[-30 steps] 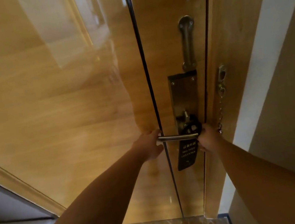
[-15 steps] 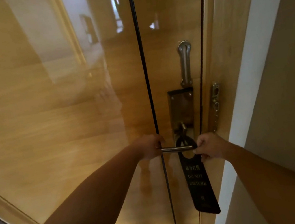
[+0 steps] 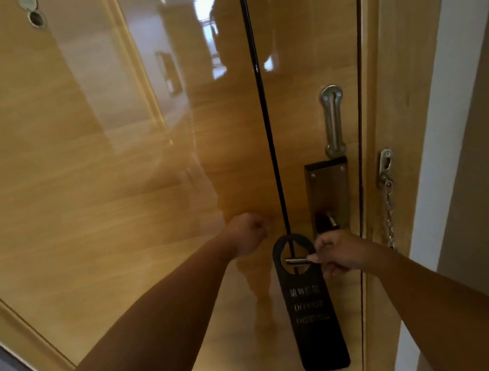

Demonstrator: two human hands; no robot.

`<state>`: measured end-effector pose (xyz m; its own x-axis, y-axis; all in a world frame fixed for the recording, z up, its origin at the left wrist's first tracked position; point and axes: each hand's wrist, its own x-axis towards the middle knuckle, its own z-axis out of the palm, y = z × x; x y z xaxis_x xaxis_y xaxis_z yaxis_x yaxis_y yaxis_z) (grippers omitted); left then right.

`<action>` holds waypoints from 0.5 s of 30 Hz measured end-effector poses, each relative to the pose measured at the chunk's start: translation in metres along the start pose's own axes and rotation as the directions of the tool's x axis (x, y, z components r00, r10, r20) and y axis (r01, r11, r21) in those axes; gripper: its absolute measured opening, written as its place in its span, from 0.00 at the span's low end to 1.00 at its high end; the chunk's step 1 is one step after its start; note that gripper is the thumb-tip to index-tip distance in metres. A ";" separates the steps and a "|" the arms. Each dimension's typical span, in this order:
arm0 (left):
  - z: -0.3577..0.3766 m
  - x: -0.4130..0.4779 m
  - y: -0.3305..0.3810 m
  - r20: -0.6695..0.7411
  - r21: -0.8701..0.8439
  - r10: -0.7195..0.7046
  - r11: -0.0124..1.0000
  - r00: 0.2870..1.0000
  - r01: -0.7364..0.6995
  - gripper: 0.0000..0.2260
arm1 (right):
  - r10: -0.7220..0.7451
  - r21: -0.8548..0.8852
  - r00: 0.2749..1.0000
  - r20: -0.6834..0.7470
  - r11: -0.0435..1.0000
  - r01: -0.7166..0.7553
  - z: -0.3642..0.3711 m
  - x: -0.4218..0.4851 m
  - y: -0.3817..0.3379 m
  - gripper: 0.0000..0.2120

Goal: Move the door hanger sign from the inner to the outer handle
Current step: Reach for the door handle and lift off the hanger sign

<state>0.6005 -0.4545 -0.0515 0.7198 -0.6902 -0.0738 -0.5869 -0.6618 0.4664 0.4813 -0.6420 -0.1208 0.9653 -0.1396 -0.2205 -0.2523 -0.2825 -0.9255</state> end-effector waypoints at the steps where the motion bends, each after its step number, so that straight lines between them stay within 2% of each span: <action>1: 0.003 0.003 0.001 0.018 0.008 -0.003 1.000 1.000 0.003 0.11 | -0.012 0.025 1.000 0.007 1.000 0.012 -0.003 -0.003 0.001 0.05; 6: 0.041 0.031 0.013 0.145 0.043 -0.003 0.999 0.989 -0.003 0.11 | 0.008 0.241 1.000 0.020 0.970 -0.012 -0.030 -0.026 0.018 0.08; 9: 0.088 0.046 0.026 0.244 0.197 -0.005 0.979 0.970 -0.044 0.08 | 0.075 0.332 0.995 0.063 0.939 -0.092 -0.051 -0.047 0.039 0.10; 11: 0.122 0.056 0.032 0.204 0.230 -0.018 0.973 0.979 -0.031 0.14 | 0.116 0.349 0.992 0.048 0.929 -0.126 -0.064 -0.061 0.060 0.13; 13: 0.136 0.057 0.029 0.088 0.160 -0.074 0.985 0.993 0.060 0.23 | 0.155 0.325 0.988 0.009 0.934 -0.150 -0.067 -0.070 0.072 0.13; 15: 0.149 0.066 0.021 0.118 -0.053 -0.123 0.990 0.985 0.130 0.25 | 0.205 0.310 0.978 -0.029 0.933 -0.186 -0.069 -0.077 0.089 0.09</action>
<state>0.5805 -0.5582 -0.1777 0.7377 -0.6333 -0.2341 -0.4678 -0.7294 0.4991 0.3799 -0.7213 -0.1647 0.8910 -0.2217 -0.3962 -0.3939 0.0563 -0.9174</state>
